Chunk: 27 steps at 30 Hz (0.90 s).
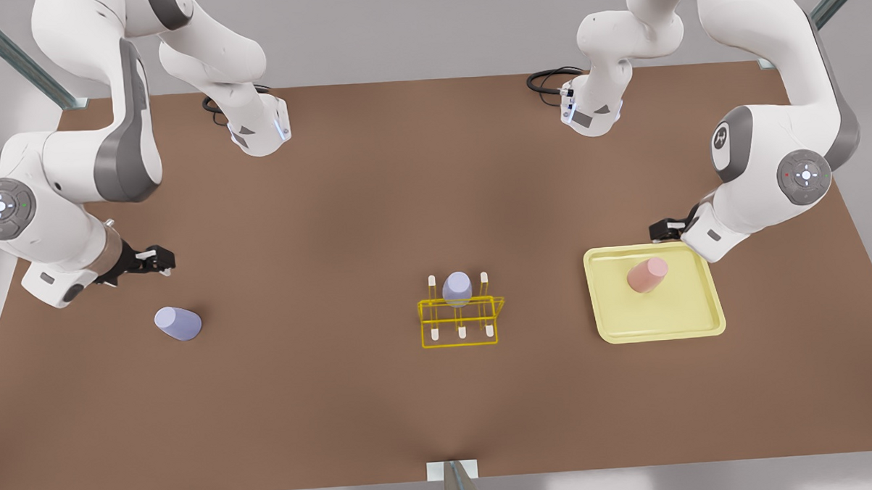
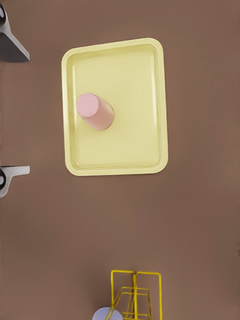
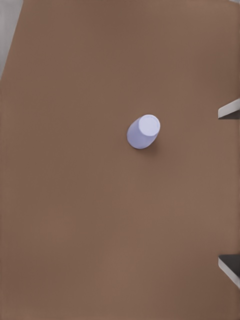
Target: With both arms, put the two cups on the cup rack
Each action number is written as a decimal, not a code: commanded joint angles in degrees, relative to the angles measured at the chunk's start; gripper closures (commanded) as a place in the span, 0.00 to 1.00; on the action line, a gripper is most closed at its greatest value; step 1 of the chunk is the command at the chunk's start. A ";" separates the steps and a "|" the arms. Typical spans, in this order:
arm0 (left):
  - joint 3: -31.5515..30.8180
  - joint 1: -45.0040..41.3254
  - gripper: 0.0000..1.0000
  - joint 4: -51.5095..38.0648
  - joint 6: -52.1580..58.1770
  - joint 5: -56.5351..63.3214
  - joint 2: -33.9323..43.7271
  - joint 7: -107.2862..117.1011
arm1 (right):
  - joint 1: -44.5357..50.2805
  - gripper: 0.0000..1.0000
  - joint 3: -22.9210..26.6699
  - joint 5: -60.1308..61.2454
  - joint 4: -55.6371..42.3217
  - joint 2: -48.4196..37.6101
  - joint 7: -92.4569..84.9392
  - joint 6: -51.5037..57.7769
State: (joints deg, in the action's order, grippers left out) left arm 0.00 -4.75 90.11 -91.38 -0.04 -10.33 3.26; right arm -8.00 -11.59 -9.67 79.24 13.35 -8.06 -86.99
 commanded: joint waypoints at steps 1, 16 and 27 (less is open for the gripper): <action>0.00 0.00 0.00 -0.03 -0.56 0.04 0.04 1.75 | 0.00 0.00 -0.02 -0.09 -0.05 -0.08 -1.70 0.07; 0.88 5.63 0.00 23.18 -45.12 0.13 -9.89 -4.41 | -8.79 0.00 0.25 -1.50 0.21 22.42 -1.43 -28.49; 0.96 7.38 0.00 28.89 -45.03 0.13 -9.45 -4.41 | -10.11 0.00 1.30 -3.08 13.22 19.96 -1.34 -36.49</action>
State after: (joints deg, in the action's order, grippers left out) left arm 0.97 2.21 118.71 -134.94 -0.01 -19.86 0.03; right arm -18.20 -10.55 -11.92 92.02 33.29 -9.14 -120.52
